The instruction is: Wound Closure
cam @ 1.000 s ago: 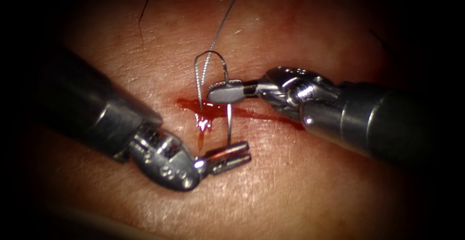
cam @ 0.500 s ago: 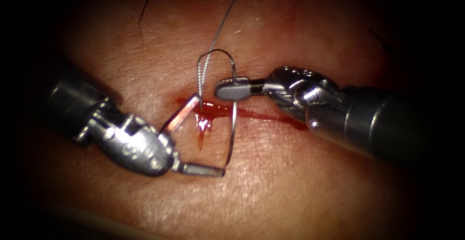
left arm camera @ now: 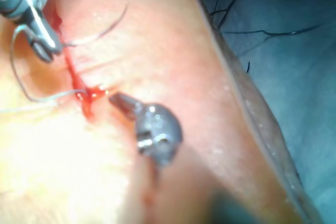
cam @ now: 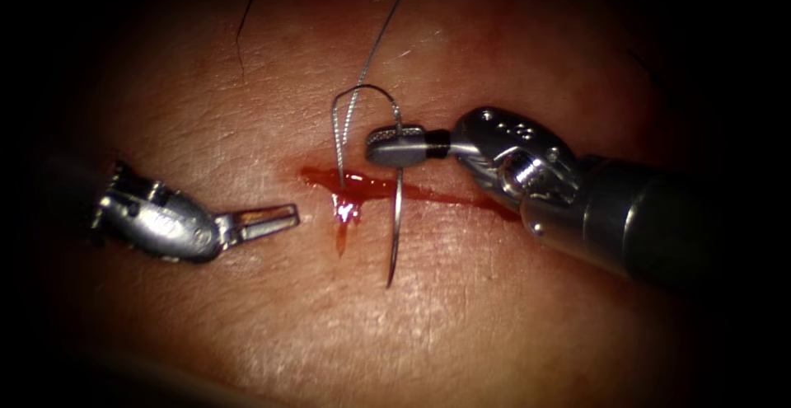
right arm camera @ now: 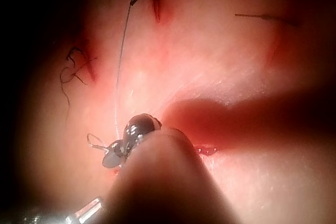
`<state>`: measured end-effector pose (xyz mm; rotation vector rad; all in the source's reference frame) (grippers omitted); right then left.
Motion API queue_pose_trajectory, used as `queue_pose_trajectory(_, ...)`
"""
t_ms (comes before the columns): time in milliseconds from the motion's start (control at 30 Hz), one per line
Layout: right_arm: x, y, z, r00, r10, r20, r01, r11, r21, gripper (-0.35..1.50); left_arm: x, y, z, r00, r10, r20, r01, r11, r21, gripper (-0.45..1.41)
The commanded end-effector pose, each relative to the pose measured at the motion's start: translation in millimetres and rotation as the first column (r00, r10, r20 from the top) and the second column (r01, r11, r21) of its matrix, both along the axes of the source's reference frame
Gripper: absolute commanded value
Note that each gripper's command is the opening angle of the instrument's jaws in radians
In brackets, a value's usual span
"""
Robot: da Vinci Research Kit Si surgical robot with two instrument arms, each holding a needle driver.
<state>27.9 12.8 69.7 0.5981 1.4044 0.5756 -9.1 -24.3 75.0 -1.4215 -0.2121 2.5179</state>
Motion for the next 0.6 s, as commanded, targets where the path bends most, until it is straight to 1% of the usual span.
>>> queue_pose_trajectory(33,1.1,-0.4,0.5,1.0,0.001,-0.001,-0.001,0.998,-0.058,-0.35,-0.5,-1.0,2.6,0.999,0.02,-0.027,-0.02,1.0,0.014,-0.45)
queue_pose_trajectory(167,1.3,-0.5,0.5,1.0,0.0,-0.003,0.0,0.996,-0.087,-0.35,-1.0,-0.2,4.3,0.999,0.022,-0.034,-0.021,0.999,0.024,-0.45)
queue_pose_trajectory(267,1.3,-0.5,0.4,1.0,0.002,-0.007,-0.003,0.993,-0.117,-0.35,-1.2,0.5,4.1,0.999,0.024,-0.034,-0.023,0.999,0.03,-0.45)
queue_pose_trajectory(400,1.4,-0.6,0.1,1.0,0.006,-0.013,-0.008,0.989,-0.15,-0.35,-1.5,1.5,3.6,0.997,0.047,-0.057,-0.044,0.998,0.052,-0.45)
queue_pose_trajectory(467,1.5,-0.6,0.0,1.0,0.007,-0.012,-0.008,0.987,-0.162,-0.35,-1.6,1.7,3.6,0.997,0.044,-0.065,-0.04,0.997,0.065,-0.45)
queue_pose_trajectory(533,1.5,-0.8,-0.2,1.0,0.005,-0.01,-0.007,0.982,-0.191,-0.35,-1.9,2.2,4.0,0.996,0.045,-0.081,-0.038,0.996,0.079,-0.38)
queue_pose_trajectory(600,1.5,-0.9,-0.3,1.0,0.006,-0.007,-0.007,0.977,-0.215,-0.35,-2.1,2.7,4.2,0.994,0.044,-0.097,-0.037,0.996,0.078,-0.38)
